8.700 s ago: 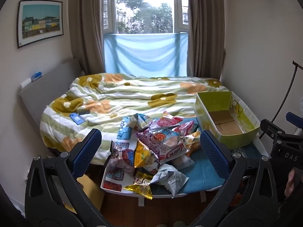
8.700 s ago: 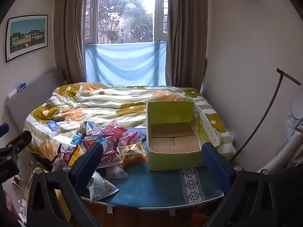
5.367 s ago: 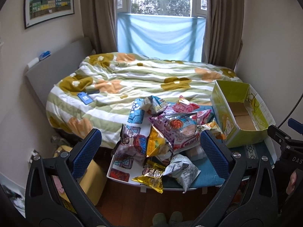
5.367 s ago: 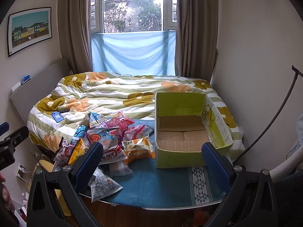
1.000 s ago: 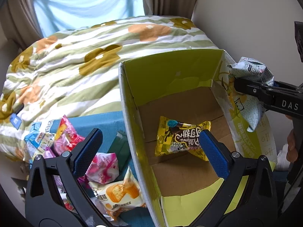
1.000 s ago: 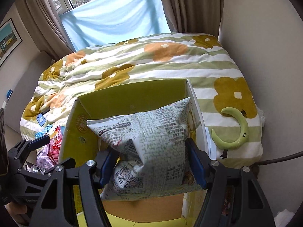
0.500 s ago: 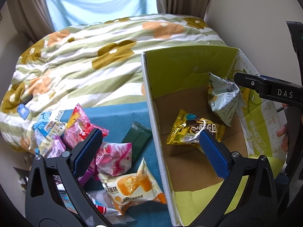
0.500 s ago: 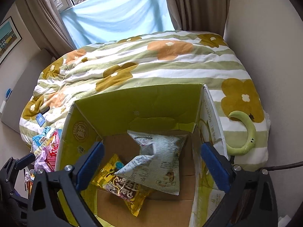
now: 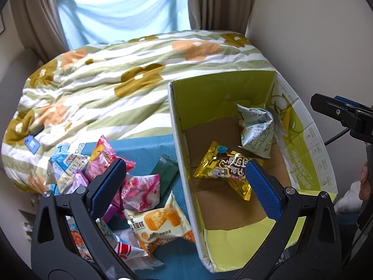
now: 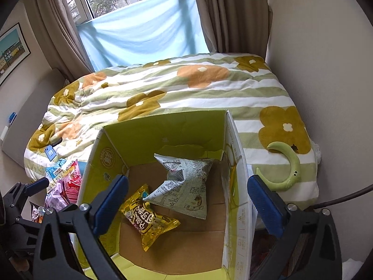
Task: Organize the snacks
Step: 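Withdraw both grippers from the box back toward the snack pile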
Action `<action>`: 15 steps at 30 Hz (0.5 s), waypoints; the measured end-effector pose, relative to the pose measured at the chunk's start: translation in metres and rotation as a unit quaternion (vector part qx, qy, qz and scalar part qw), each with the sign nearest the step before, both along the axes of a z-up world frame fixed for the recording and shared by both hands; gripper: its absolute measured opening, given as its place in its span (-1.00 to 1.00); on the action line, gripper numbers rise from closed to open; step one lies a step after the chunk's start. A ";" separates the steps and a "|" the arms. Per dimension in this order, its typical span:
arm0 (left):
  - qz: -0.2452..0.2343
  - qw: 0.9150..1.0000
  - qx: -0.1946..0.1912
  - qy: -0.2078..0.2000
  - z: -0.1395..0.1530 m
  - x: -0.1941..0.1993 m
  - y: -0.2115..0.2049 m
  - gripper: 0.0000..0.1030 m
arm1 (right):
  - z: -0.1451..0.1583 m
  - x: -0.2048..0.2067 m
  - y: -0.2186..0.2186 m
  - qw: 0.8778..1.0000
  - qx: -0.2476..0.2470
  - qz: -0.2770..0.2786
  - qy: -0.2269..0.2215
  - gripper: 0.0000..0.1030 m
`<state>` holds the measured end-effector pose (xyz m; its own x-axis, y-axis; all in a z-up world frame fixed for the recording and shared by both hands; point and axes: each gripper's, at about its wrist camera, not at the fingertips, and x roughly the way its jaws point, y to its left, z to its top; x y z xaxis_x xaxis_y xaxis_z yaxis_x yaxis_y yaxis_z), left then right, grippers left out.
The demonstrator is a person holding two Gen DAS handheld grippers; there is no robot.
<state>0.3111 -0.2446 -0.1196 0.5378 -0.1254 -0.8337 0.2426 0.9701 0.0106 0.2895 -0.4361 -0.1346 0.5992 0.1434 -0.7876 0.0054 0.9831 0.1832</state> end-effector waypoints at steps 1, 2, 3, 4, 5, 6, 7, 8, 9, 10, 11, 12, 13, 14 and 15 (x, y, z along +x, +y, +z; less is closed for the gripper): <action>-0.002 1.000 0.000 -0.006 0.006 -0.006 0.000 0.96 | 0.006 -0.006 0.000 1.000 0.001 0.000 -0.007 0.97; -0.002 1.000 0.002 -0.014 0.012 -0.014 0.001 0.96 | 0.013 -0.013 -0.001 1.000 0.001 -0.001 -0.014 0.97; 0.000 1.000 0.004 -0.023 0.018 -0.021 0.002 0.96 | 0.020 -0.021 -0.001 1.000 0.001 -0.001 -0.022 0.97; 0.002 1.000 0.002 -0.031 0.025 -0.030 0.004 0.96 | 0.027 -0.030 -0.001 1.000 0.001 0.000 -0.030 0.97; 0.003 0.999 -0.002 -0.038 0.031 -0.039 0.006 0.96 | 0.033 -0.038 0.001 0.999 0.000 0.001 -0.036 0.97; 0.005 0.999 -0.008 -0.043 0.037 -0.048 0.008 0.96 | 0.039 -0.048 0.003 0.999 -0.002 0.003 -0.043 0.97; 0.007 0.999 -0.012 -0.048 0.043 -0.056 0.013 0.96 | 0.045 -0.058 0.005 0.999 -0.004 0.003 -0.050 0.97; 0.010 0.998 -0.014 -0.053 0.048 -0.066 0.016 0.96 | 0.050 -0.067 0.008 0.998 -0.005 0.005 -0.057 0.97; 0.013 0.998 -0.013 -0.057 0.053 -0.076 0.020 0.96 | 0.055 -0.077 0.010 0.998 -0.005 0.008 -0.064 0.97; 0.017 0.998 -0.013 -0.063 0.057 -0.086 0.024 0.96 | 0.060 -0.086 0.012 0.997 -0.005 0.012 -0.071 0.97; 0.022 0.997 -0.012 -0.068 0.060 -0.097 0.029 0.96 | 0.063 -0.095 0.015 0.997 -0.004 0.015 -0.076 0.97; 0.027 0.997 -0.011 -0.072 0.063 -0.107 0.035 0.96 | 0.066 -0.104 0.017 0.997 -0.004 0.019 -0.081 0.97; 0.034 0.997 -0.011 -0.075 0.066 -0.118 0.041 0.96 | 0.069 -0.112 0.020 0.996 -0.004 0.022 -0.084 0.97; 0.042 0.996 -0.011 -0.078 0.068 -0.128 0.048 0.96 | 0.071 -0.120 0.023 0.996 -0.003 0.026 -0.088 0.97; 0.050 0.995 -0.010 -0.080 0.069 -0.138 0.055 0.96 | 0.072 -0.128 0.028 0.995 -0.001 0.030 -0.092 0.97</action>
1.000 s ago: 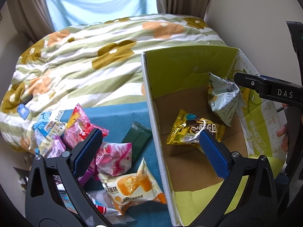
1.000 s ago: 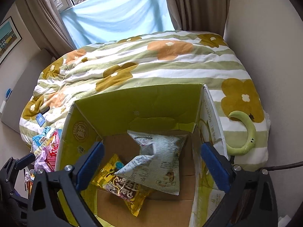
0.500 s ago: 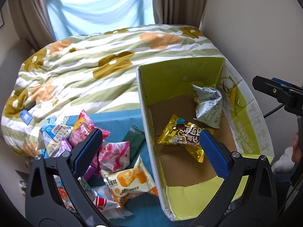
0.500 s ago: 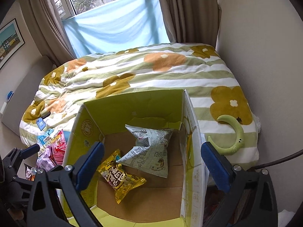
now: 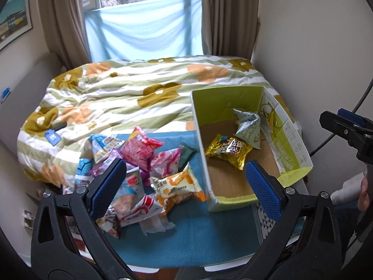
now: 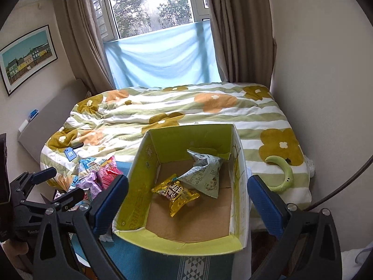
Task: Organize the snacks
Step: 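Withdraw both grippers from the box back toward the snack pile, then grasp the yellow chips bag with the left gripper while the right grasps the shrimp-flake bag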
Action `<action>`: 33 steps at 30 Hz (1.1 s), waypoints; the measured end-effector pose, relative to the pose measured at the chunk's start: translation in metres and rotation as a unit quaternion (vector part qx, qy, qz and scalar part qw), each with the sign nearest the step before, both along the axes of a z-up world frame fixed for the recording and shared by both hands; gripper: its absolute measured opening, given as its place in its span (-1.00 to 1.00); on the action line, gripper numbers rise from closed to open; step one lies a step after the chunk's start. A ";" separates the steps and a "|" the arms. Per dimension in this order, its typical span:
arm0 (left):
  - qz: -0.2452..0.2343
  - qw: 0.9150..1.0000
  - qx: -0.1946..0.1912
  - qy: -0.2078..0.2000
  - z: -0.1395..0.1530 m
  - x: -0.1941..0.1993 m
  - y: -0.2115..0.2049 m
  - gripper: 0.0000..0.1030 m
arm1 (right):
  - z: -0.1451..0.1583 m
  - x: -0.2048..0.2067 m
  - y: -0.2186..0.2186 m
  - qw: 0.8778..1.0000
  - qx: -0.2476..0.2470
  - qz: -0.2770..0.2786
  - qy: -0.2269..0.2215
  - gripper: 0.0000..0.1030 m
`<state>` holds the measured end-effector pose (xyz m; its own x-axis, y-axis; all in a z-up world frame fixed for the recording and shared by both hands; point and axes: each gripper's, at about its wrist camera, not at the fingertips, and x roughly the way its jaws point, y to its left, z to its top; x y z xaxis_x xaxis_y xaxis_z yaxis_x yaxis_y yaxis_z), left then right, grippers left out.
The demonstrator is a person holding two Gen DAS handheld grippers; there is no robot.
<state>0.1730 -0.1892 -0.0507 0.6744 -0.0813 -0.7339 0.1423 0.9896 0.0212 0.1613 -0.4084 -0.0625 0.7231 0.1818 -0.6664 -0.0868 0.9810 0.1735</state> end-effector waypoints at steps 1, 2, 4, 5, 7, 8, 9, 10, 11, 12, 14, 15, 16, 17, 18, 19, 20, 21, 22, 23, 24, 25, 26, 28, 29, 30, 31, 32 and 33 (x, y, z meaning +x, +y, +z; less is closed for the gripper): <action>0.009 1.000 0.001 -0.002 0.002 -0.010 0.008 0.96 | 0.001 -0.007 0.004 1.000 0.002 0.003 -0.003 0.97; 0.018 1.000 0.002 -0.004 0.003 -0.019 0.016 0.96 | 0.001 -0.014 0.008 1.000 0.003 0.007 -0.006 0.97; 0.037 0.999 0.004 -0.007 0.003 -0.037 0.033 0.96 | 0.002 -0.025 0.018 1.000 0.006 0.020 -0.013 0.97; 0.045 0.999 0.003 -0.007 0.003 -0.044 0.041 0.96 | 0.002 -0.030 0.024 1.000 0.005 0.025 -0.016 0.97; 0.063 0.998 0.003 -0.006 0.003 -0.058 0.059 0.96 | 0.002 -0.039 0.036 0.999 0.006 0.037 -0.023 0.97; 0.072 0.997 0.002 -0.006 0.002 -0.064 0.069 0.96 | 0.002 -0.042 0.041 0.999 0.008 0.044 -0.025 0.97; 0.080 0.997 0.000 -0.006 0.001 -0.069 0.079 0.96 | 0.002 -0.046 0.047 0.998 0.011 0.050 -0.027 0.97; 0.089 0.996 -0.002 -0.005 0.000 -0.074 0.088 0.96 | 0.002 -0.048 0.054 0.998 0.013 0.057 -0.028 0.97; 0.097 0.995 -0.005 -0.004 -0.002 -0.078 0.098 0.96 | 0.001 -0.052 0.060 0.997 0.015 0.063 -0.030 0.97; 0.105 0.994 -0.009 -0.002 -0.004 -0.082 0.108 0.96 | 0.001 -0.054 0.067 0.997 0.016 0.068 -0.032 0.97; 0.118 0.993 -0.017 0.001 -0.008 -0.087 0.128 0.96 | 0.000 -0.058 0.082 0.996 0.019 0.079 -0.033 0.97; 0.123 0.992 -0.021 0.002 -0.010 -0.090 0.139 0.96 | 0.000 -0.059 0.089 0.996 0.020 0.084 -0.033 0.97; 0.127 0.992 -0.026 0.002 -0.012 -0.092 0.149 0.96 | -0.001 -0.060 0.097 0.995 0.021 0.089 -0.032 0.97; 0.130 0.991 -0.031 0.002 -0.015 -0.094 0.158 0.96 | -0.002 -0.059 0.105 0.995 0.022 0.095 -0.032 0.97; 0.133 0.991 -0.033 0.004 -0.018 -0.094 0.168 0.96 | -0.003 -0.060 0.113 0.994 0.023 0.100 -0.032 0.97; 0.136 0.990 -0.035 0.007 -0.021 -0.095 0.177 0.96 | -0.004 -0.060 0.121 0.994 0.023 0.105 -0.034 0.97; 0.137 0.990 -0.037 0.010 -0.025 -0.095 0.185 0.96 | -0.006 -0.060 0.130 0.993 0.023 0.110 -0.035 0.97; 0.137 0.990 -0.039 0.011 -0.028 -0.094 0.193 0.96 | -0.008 -0.058 0.139 0.993 0.023 0.114 -0.035 0.97; 0.136 0.990 -0.041 0.013 -0.032 -0.094 0.201 0.96 | -0.011 -0.058 0.146 0.992 0.026 0.118 -0.034 0.97; 0.135 0.990 -0.043 0.015 -0.037 -0.092 0.208 0.96 | -0.014 -0.056 0.154 0.991 0.029 0.123 -0.033 0.97; 0.134 0.990 -0.046 0.017 -0.042 -0.091 0.215 0.96 | -0.017 -0.056 0.162 0.991 0.032 0.127 -0.033 0.97; 0.132 0.990 -0.050 0.020 -0.047 -0.089 0.221 0.96 | -0.021 -0.054 0.170 0.990 0.035 0.130 -0.032 0.97; 0.128 0.990 -0.056 0.025 -0.054 -0.087 0.226 0.96 | -0.024 -0.053 0.178 0.990 0.038 0.133 -0.030 0.97; 0.121 0.990 -0.066 0.036 -0.068 -0.081 0.236 0.96 | -0.033 -0.047 0.193 0.989 0.042 0.138 -0.022 0.97; 0.119 0.990 -0.070 0.042 -0.076 -0.079 0.240 0.96 | -0.038 -0.044 0.200 0.989 0.044 0.140 -0.017 0.97; 0.116 0.989 -0.075 0.050 -0.084 -0.076 0.243 0.96 | -0.042 -0.041 0.206 0.989 0.044 0.142 -0.012 0.97; 0.111 0.989 -0.080 0.057 -0.092 -0.073 0.246 0.96 | -0.047 -0.037 0.213 0.989 0.043 0.143 -0.008 0.97; 0.107 0.989 -0.085 0.062 -0.100 -0.070 0.249 0.96 | -0.052 -0.035 0.220 0.989 0.041 0.143 -0.003 0.97; 0.103 0.988 -0.088 0.068 -0.108 -0.068 0.251 0.96 | -0.056 -0.032 0.226 0.989 0.040 0.143 0.002 0.97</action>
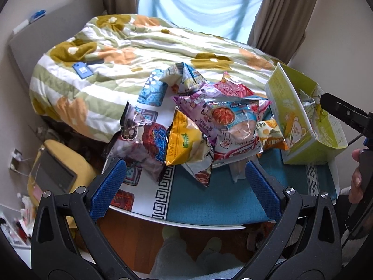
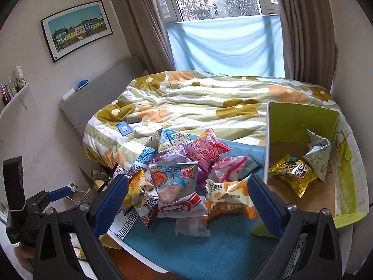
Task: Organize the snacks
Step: 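Grasp the yellow chips bag with the left gripper while the right grasps the shrimp-flake bag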
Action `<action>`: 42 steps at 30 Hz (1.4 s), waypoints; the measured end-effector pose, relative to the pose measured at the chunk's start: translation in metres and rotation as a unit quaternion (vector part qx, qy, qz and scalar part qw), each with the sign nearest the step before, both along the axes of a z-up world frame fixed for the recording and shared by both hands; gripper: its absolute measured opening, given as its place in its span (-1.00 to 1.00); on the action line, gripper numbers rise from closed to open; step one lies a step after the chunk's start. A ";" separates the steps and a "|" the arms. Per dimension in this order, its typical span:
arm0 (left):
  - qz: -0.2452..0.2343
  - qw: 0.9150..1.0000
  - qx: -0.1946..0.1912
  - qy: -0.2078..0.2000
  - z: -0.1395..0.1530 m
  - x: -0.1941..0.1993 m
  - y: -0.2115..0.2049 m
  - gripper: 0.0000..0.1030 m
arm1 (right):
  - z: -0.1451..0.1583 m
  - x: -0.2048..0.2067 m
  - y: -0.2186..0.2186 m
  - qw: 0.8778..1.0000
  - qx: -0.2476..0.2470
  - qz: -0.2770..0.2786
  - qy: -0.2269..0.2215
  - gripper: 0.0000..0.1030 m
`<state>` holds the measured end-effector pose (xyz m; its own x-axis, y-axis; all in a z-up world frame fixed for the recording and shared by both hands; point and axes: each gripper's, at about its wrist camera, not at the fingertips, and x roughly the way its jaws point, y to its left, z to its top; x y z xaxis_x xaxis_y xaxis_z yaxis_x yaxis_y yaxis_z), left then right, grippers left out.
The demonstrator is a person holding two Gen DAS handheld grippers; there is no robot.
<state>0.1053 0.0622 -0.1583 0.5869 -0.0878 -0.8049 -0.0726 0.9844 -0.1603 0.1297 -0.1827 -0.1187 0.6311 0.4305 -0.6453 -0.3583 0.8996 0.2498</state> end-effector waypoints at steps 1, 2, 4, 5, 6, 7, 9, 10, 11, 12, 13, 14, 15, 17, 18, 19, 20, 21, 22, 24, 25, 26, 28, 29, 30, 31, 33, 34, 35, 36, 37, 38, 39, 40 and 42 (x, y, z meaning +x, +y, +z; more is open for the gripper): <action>-0.005 1.000 -0.004 0.004 -0.007 0.003 0.002 0.96 | -0.005 0.004 0.006 1.000 -0.003 -0.001 0.006 0.97; -0.011 1.000 -0.007 0.006 -0.013 0.006 0.002 0.96 | -0.010 0.007 0.011 1.000 -0.004 -0.003 0.011 0.97; -0.025 1.000 -0.009 0.009 -0.026 0.013 0.002 0.96 | -0.022 0.015 0.020 1.000 -0.005 -0.004 0.024 0.97; -0.033 0.999 -0.008 0.010 -0.033 0.016 0.000 0.96 | -0.027 0.018 0.025 1.000 -0.007 -0.006 0.030 0.97; -0.040 0.999 -0.006 0.010 -0.039 0.019 -0.002 0.96 | -0.033 0.022 0.030 0.999 -0.011 -0.007 0.035 0.97; -0.049 0.999 -0.004 0.011 -0.045 0.023 -0.005 0.96 | -0.039 0.025 0.035 0.999 -0.014 -0.007 0.041 0.97; -0.066 0.998 0.006 0.018 -0.059 0.029 -0.012 0.96 | -0.051 0.031 0.042 0.998 -0.020 -0.009 0.051 0.97; -0.075 0.997 0.010 0.024 -0.066 0.033 -0.016 0.96 | -0.058 0.034 0.045 0.998 -0.023 -0.010 0.056 0.97; -0.085 0.996 0.013 0.031 -0.073 0.036 -0.018 0.96 | -0.063 0.035 0.049 0.998 -0.025 -0.011 0.060 0.97; -0.090 0.995 0.017 0.037 -0.079 0.039 -0.021 0.96 | -0.069 0.038 0.052 0.997 -0.029 -0.013 0.064 0.97; -0.095 0.995 0.017 0.039 -0.083 0.042 -0.022 0.96 | -0.074 0.040 0.055 0.997 -0.032 -0.014 0.067 0.97; -0.099 0.994 0.015 0.039 -0.087 0.045 -0.023 0.96 | -0.079 0.042 0.057 0.997 -0.034 -0.015 0.072 0.97; -0.101 0.994 0.015 0.039 -0.090 0.048 -0.023 0.96 | -0.083 0.045 0.059 0.996 -0.036 -0.017 0.077 0.97; -0.102 0.994 0.021 0.037 -0.094 0.055 -0.023 0.96 | -0.092 0.049 0.062 0.995 -0.040 -0.020 0.086 0.97; -0.103 0.994 0.026 0.036 -0.095 0.059 -0.024 0.96 | -0.095 0.051 0.063 0.995 -0.041 -0.021 0.089 0.97; -0.105 0.993 0.030 0.033 -0.095 0.062 -0.024 0.96 | -0.098 0.052 0.063 0.995 -0.041 -0.022 0.093 0.97; -0.107 0.993 0.033 0.029 -0.095 0.065 -0.024 0.96 | -0.101 0.054 0.065 0.994 -0.042 -0.022 0.096 0.97; -0.110 0.993 0.035 0.026 -0.094 0.068 -0.024 0.96 | -0.103 0.055 0.066 0.994 -0.043 -0.023 0.097 0.97; -0.113 0.993 0.036 0.025 -0.094 0.071 -0.024 0.96 | -0.104 0.056 0.067 0.994 -0.043 -0.022 0.098 0.97; -0.116 0.992 0.039 0.025 -0.095 0.076 -0.023 0.96 | -0.108 0.059 0.068 0.994 -0.045 -0.022 0.101 0.97; -0.117 0.992 0.039 0.025 -0.095 0.078 -0.023 0.95 | -0.109 0.060 0.069 0.993 -0.046 -0.023 0.102 0.97; -0.118 0.992 0.038 0.025 -0.096 0.080 -0.022 0.94 | -0.111 0.061 0.070 0.993 -0.045 -0.023 0.103 0.97; -0.121 0.992 0.033 0.029 -0.099 0.084 -0.022 0.88 | -0.116 0.065 0.072 0.993 -0.048 -0.022 0.108 0.97; -0.123 0.991 0.032 0.033 -0.102 0.085 -0.022 0.77 | -0.118 0.066 0.073 0.992 -0.050 -0.021 0.110 0.97; -0.124 0.991 0.031 0.040 -0.105 0.087 -0.022 0.71 | -0.120 0.067 0.075 0.992 -0.052 -0.019 0.112 0.97; -0.124 0.991 0.035 0.044 -0.107 0.088 -0.022 0.62 | -0.122 0.068 0.076 0.992 -0.053 -0.017 0.113 0.97; -0.128 0.990 0.029 0.046 -0.108 0.090 -0.020 0.55 | -0.125 0.069 0.079 0.992 -0.055 -0.014 0.115 0.97; -0.129 0.990 0.026 0.044 -0.108 0.090 -0.018 0.51 | -0.127 0.070 0.079 0.992 -0.056 -0.012 0.116 0.97; -0.130 0.990 0.024 0.044 -0.108 0.091 -0.018 0.46 | -0.128 0.070 0.080 0.991 -0.058 -0.010 0.117 0.97; -0.131 0.990 0.024 0.043 -0.108 0.091 -0.017 0.44 | -0.130 0.071 0.081 0.991 -0.059 -0.008 0.119 0.97; -0.133 0.990 0.026 0.043 -0.108 0.091 -0.017 0.41 | -0.131 0.071 0.082 0.991 -0.057 -0.002 0.122 0.97; -0.134 0.990 0.027 0.043 -0.108 0.091 -0.017 0.39 | -0.133 0.072 0.084 0.991 -0.055 0.003 0.126 0.97; -0.134 0.990 0.027 0.043 -0.108 0.091 -0.017 0.38 | -0.135 0.072 0.085 0.990 -0.055 0.005 0.128 0.97; -0.135 0.990 0.027 0.043 -0.108 0.090 -0.016 0.36 | -0.136 0.072 0.086 0.990 -0.057 0.007 0.128 0.97; -0.137 0.989 0.028 0.047 -0.107 0.090 -0.016 0.35 | -0.138 0.073 0.089 0.990 -0.060 0.014 0.130 0.97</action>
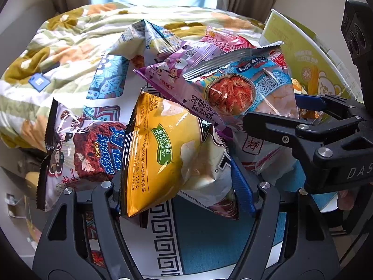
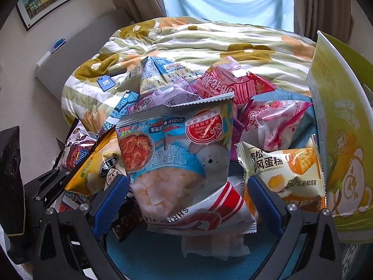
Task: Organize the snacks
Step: 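Grasp the yellow chips bag with the left gripper while the right grasps the shrimp-flake bag, then carry both bags over the box and release them inside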
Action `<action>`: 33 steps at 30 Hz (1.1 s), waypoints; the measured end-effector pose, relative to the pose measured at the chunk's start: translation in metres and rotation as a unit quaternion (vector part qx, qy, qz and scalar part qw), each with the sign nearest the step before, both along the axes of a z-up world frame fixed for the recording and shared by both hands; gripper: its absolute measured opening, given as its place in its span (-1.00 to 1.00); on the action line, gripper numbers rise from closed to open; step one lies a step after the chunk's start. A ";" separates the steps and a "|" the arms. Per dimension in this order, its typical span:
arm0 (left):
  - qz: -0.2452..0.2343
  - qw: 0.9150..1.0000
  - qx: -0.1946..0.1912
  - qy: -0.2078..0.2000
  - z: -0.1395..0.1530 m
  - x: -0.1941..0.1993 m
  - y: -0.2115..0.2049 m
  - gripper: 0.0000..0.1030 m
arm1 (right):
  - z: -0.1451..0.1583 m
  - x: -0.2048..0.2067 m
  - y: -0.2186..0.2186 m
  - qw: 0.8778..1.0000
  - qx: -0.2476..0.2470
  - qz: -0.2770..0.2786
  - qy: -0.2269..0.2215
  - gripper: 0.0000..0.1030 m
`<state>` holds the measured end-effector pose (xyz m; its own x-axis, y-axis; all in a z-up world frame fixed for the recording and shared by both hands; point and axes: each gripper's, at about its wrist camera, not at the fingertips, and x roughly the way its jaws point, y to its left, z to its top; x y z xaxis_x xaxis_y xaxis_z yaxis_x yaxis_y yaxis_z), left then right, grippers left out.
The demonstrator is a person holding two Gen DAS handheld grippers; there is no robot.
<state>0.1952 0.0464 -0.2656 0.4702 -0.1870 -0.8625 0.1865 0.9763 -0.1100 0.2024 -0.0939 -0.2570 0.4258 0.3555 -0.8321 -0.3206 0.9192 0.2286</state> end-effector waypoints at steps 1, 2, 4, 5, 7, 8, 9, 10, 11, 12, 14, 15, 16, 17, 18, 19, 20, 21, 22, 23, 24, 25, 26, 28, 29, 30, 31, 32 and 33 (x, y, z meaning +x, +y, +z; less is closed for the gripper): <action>-0.002 1.000 0.000 0.001 0.000 0.000 0.000 0.35 | -0.001 0.000 0.002 1.000 -0.001 0.003 -0.001 0.97; -0.003 1.000 0.002 0.001 0.001 -0.001 0.001 0.35 | -0.001 0.000 0.003 1.000 -0.003 0.006 -0.001 0.97; -0.007 1.000 0.010 -0.001 0.001 -0.003 0.001 0.35 | -0.003 0.001 0.007 1.000 -0.008 0.012 -0.002 0.97; -0.009 1.000 0.013 -0.002 0.001 -0.004 0.001 0.35 | -0.004 0.001 0.008 1.000 -0.008 0.015 -0.001 0.97; -0.012 1.000 0.019 -0.004 0.002 -0.006 0.000 0.35 | -0.007 0.002 0.010 1.000 -0.009 0.021 0.003 0.97; -0.012 1.000 0.020 -0.004 0.003 -0.007 0.000 0.34 | -0.008 0.002 0.011 1.000 -0.009 0.023 0.004 0.97; -0.011 1.000 0.022 -0.004 0.003 -0.008 0.000 0.34 | -0.009 0.002 0.012 1.000 -0.009 0.026 0.005 0.96; -0.010 1.000 0.023 -0.004 0.003 -0.008 0.000 0.34 | -0.010 0.002 0.013 0.999 -0.010 0.030 0.007 0.93; -0.008 1.000 0.023 -0.004 0.003 -0.009 0.000 0.34 | -0.010 0.002 0.014 0.999 -0.009 0.033 0.008 0.84; -0.007 1.000 0.023 -0.003 0.004 -0.010 0.000 0.34 | -0.010 0.001 0.014 0.999 -0.009 0.035 0.009 0.74; -0.003 1.000 0.024 -0.004 0.006 -0.012 0.001 0.34 | -0.011 0.000 0.015 0.999 -0.008 0.042 0.011 0.50; -0.002 1.000 0.025 -0.005 0.007 -0.014 0.001 0.34 | -0.010 -0.001 0.015 0.999 -0.005 0.043 0.011 0.45; 0.001 1.000 0.027 -0.007 0.010 -0.016 0.001 0.34 | -0.009 -0.003 0.015 0.999 -0.004 0.043 0.009 0.41; 0.003 1.000 0.029 -0.009 0.012 -0.017 0.000 0.34 | -0.007 -0.006 0.015 0.999 -0.004 0.044 0.007 0.36; 0.006 0.999 0.030 -0.012 0.015 -0.019 0.000 0.33 | -0.006 -0.008 0.014 0.999 -0.003 0.046 0.005 0.31; 0.009 0.999 0.031 -0.014 0.018 -0.022 0.000 0.33 | -0.003 -0.010 0.012 0.999 -0.003 0.046 0.002 0.31; 0.013 0.999 0.034 -0.016 0.021 -0.024 -0.001 0.33 | -0.001 -0.013 0.011 0.999 -0.003 0.045 -0.002 0.30; 0.017 0.999 0.036 -0.018 0.024 -0.027 -0.001 0.33 | 0.002 -0.015 0.009 0.999 0.000 0.045 -0.005 0.29; 0.022 0.999 0.038 -0.020 0.029 -0.029 -0.002 0.33 | 0.006 -0.017 0.006 0.999 0.005 0.044 -0.008 0.28; 0.027 0.999 0.039 -0.023 0.034 -0.032 -0.003 0.33 | 0.009 -0.019 0.003 0.999 0.012 0.042 -0.009 0.28; 0.031 0.998 0.040 -0.027 0.038 -0.036 -0.004 0.33 | 0.013 -0.020 0.000 0.999 0.018 0.041 -0.009 0.28; 0.035 0.998 0.043 -0.032 0.044 -0.040 -0.006 0.33 | 0.017 -0.023 -0.004 0.999 0.023 0.041 -0.012 0.28; 0.039 0.998 0.046 -0.036 0.049 -0.043 -0.008 0.33 | 0.022 -0.025 -0.007 0.999 0.026 0.041 -0.016 0.28; 0.046 0.997 0.047 -0.046 0.061 -0.051 -0.014 0.33 | 0.032 -0.030 -0.012 0.998 0.030 0.043 -0.023 0.28; 0.048 0.996 0.047 -0.052 0.068 -0.055 -0.017 0.33 | 0.037 -0.033 -0.016 0.998 0.033 0.044 -0.026 0.28; 0.052 0.996 0.049 -0.058 0.074 -0.059 -0.021 0.33 | 0.043 -0.037 -0.019 0.998 0.037 0.046 -0.030 0.28; 0.055 0.995 0.051 -0.063 0.079 -0.063 -0.025 0.33 | 0.048 -0.040 -0.022 0.997 0.039 0.048 -0.035 0.28; 0.060 0.995 0.052 -0.068 0.085 -0.067 -0.029 0.33 | 0.053 -0.043 -0.027 0.997 0.039 0.050 -0.040 0.28; 0.064 0.994 0.053 -0.075 0.092 -0.071 -0.033 0.33 | 0.058 -0.046 -0.031 0.997 0.040 0.052 -0.042 0.28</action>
